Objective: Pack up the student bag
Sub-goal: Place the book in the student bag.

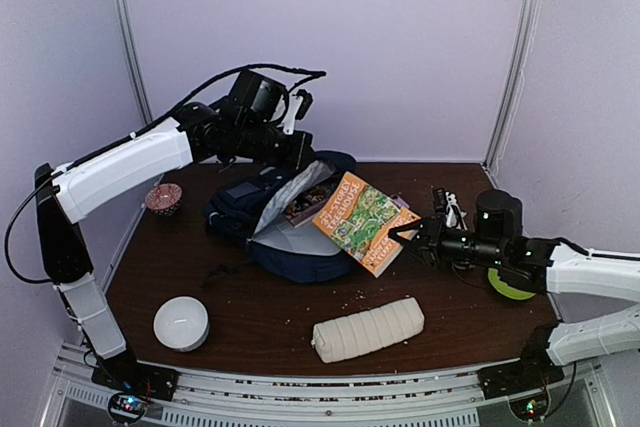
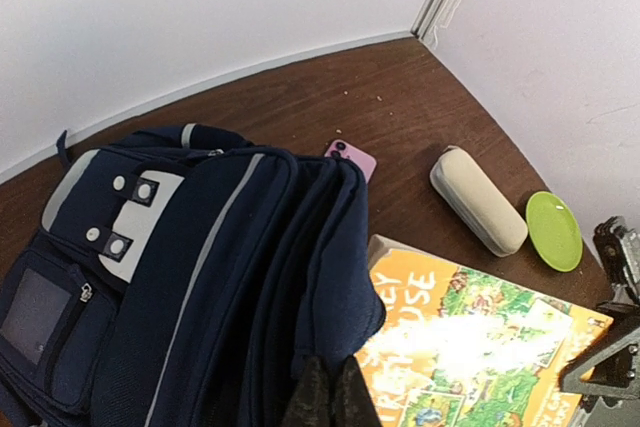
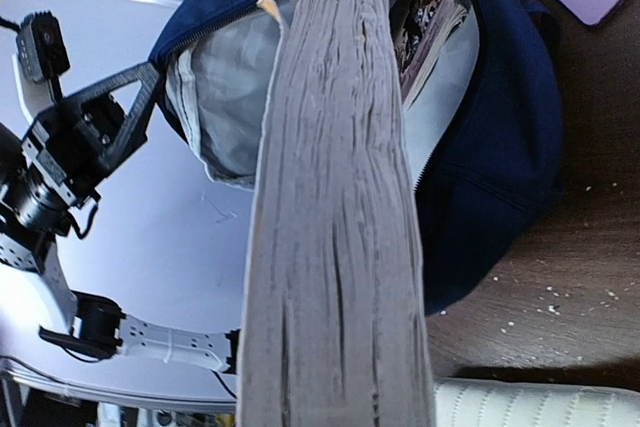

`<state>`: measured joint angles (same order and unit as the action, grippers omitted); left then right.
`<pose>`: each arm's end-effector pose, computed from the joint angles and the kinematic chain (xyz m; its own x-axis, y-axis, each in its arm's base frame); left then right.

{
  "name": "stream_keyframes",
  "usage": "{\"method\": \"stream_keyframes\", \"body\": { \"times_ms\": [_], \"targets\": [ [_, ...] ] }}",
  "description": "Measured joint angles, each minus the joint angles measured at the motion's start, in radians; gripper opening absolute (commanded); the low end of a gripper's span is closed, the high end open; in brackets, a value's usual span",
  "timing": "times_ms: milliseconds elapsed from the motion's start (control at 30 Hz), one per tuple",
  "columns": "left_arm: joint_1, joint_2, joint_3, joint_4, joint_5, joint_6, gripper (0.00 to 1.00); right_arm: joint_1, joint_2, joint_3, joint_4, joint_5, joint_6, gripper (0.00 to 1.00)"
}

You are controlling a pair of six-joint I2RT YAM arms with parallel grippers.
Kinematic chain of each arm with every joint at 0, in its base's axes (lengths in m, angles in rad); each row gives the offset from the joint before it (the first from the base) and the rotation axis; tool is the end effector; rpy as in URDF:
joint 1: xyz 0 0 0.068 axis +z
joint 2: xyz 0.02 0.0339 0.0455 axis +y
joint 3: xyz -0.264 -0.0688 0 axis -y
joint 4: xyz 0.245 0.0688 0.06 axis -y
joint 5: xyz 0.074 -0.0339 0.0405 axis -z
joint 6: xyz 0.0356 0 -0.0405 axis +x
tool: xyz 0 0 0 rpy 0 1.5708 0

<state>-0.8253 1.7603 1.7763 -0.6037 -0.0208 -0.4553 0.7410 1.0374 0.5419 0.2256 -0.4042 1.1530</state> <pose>0.2752 -0.2970 0.3759 -0.6557 0.0621 -0.7525 0.4838 0.7997 -0.3556 0.1622 0.1674 0.2487 -0.9027 0.3131 -0.2952 -0.1855 0.3359 0.9234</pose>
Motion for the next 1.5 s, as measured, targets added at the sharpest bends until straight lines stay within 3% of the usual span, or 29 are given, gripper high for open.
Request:
{"method": "stream_keyframes", "body": {
  "times_ms": [200,500,800,1067,1500],
  "targets": [
    [-0.001,0.008,-0.052,0.063,0.041,-0.074,0.0,0.0,0.169,-0.077,0.27,0.0,0.169,0.0],
    [-0.03,0.013,-0.099,0.143,0.048,-0.122,0.0,0.0,0.397,-0.077,0.464,0.002,0.327,0.0],
    [-0.047,0.012,-0.131,0.209,0.057,-0.159,0.0,0.019,0.556,0.094,0.571,-0.01,0.38,0.0],
    [-0.054,-0.003,-0.132,0.215,0.05,-0.168,0.0,0.03,0.72,0.141,0.613,-0.012,0.425,0.0],
    [-0.062,-0.018,-0.135,0.214,0.041,-0.176,0.0,0.051,0.825,0.251,0.614,-0.015,0.425,0.0]
  ]
}}
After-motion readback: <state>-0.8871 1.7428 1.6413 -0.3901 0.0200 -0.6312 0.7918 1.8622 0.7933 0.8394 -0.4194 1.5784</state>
